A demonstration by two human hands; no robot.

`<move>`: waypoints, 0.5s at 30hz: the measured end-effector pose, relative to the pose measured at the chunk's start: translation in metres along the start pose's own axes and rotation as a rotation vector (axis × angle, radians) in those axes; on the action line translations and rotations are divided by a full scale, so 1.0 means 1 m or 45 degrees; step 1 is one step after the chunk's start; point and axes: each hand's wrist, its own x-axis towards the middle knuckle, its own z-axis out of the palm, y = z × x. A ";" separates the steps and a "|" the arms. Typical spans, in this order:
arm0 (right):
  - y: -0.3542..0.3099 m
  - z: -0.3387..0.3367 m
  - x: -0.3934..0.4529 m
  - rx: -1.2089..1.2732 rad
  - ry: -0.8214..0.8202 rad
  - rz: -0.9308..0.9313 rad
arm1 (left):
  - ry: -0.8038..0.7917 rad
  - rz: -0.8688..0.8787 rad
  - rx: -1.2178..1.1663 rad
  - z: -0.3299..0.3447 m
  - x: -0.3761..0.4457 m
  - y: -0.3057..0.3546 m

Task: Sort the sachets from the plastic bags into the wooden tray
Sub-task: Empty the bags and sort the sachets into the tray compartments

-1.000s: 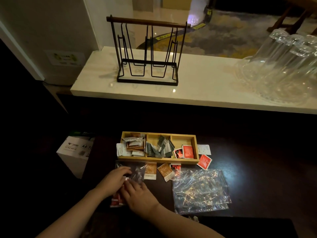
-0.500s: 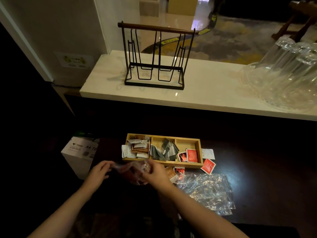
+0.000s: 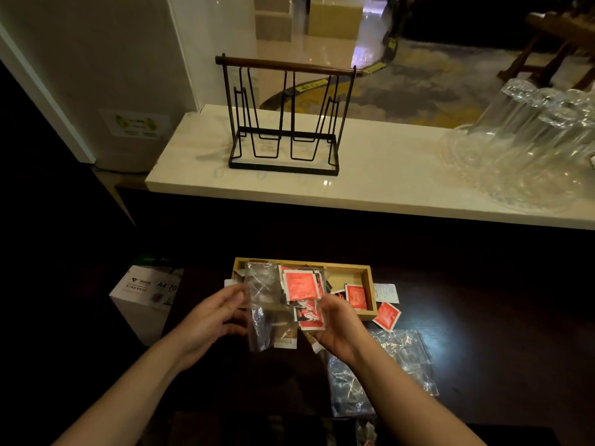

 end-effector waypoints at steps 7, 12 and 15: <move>0.005 -0.005 -0.004 0.057 0.032 0.047 | -0.123 -0.010 -0.133 0.007 -0.004 0.011; 0.014 -0.006 -0.002 -0.443 0.200 0.085 | -0.164 0.068 -0.214 0.023 -0.007 0.029; 0.013 0.006 0.001 -1.130 0.469 -0.154 | -0.105 0.085 -0.243 0.038 -0.007 0.033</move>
